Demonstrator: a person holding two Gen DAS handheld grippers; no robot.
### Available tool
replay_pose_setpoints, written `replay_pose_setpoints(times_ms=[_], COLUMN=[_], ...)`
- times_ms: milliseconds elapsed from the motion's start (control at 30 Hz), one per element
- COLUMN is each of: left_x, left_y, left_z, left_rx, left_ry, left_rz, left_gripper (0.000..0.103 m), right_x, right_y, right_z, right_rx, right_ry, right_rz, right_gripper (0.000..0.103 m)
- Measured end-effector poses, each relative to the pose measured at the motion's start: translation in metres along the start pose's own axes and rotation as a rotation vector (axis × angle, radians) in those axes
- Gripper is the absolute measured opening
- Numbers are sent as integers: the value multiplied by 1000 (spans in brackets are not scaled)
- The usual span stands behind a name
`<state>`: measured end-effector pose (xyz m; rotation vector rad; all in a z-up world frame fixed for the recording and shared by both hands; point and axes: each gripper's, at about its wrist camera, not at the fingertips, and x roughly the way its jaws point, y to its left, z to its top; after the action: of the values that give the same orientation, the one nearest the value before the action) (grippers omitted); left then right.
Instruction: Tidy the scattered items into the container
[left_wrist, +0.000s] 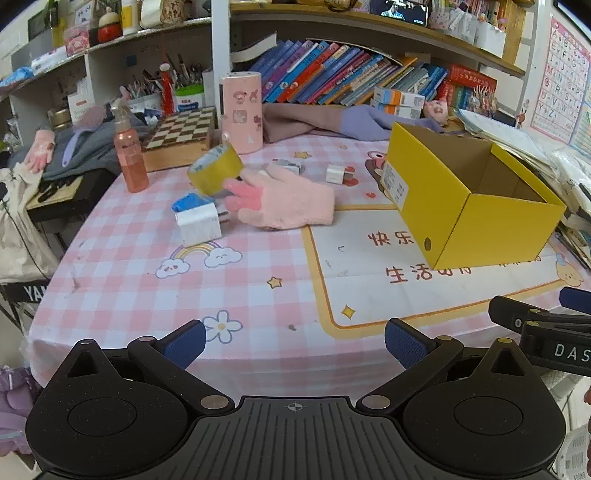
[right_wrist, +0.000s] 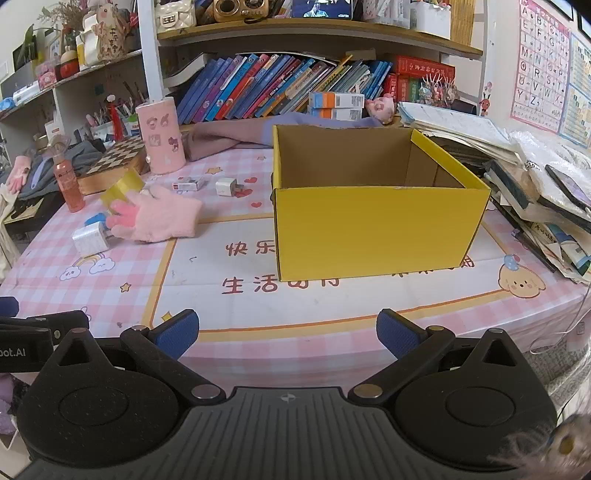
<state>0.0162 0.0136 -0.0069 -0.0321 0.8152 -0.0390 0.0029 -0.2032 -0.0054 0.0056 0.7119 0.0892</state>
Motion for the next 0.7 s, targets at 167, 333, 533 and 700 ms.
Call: replay_pose_setpoints(times_ms=[167, 333, 533, 700], left_x=[1, 1, 1, 2], left_y=[1, 1, 4, 5], left_z=[-1, -2, 0, 1], left_rx=[2, 5, 4, 12], left_ry=[1, 0, -3, 2], left_rz=[-17, -18, -21, -37], left_gripper=[103, 103, 103, 103], right_x=[3, 2, 4, 4], right_y=[5, 3, 6, 8], right_z=[1, 1, 1, 1], right_rx=[-1, 0, 0, -1], right_ry=[3, 1, -4, -4], right_rz=[0, -2, -3, -3], right_gripper=[103, 103, 103, 103])
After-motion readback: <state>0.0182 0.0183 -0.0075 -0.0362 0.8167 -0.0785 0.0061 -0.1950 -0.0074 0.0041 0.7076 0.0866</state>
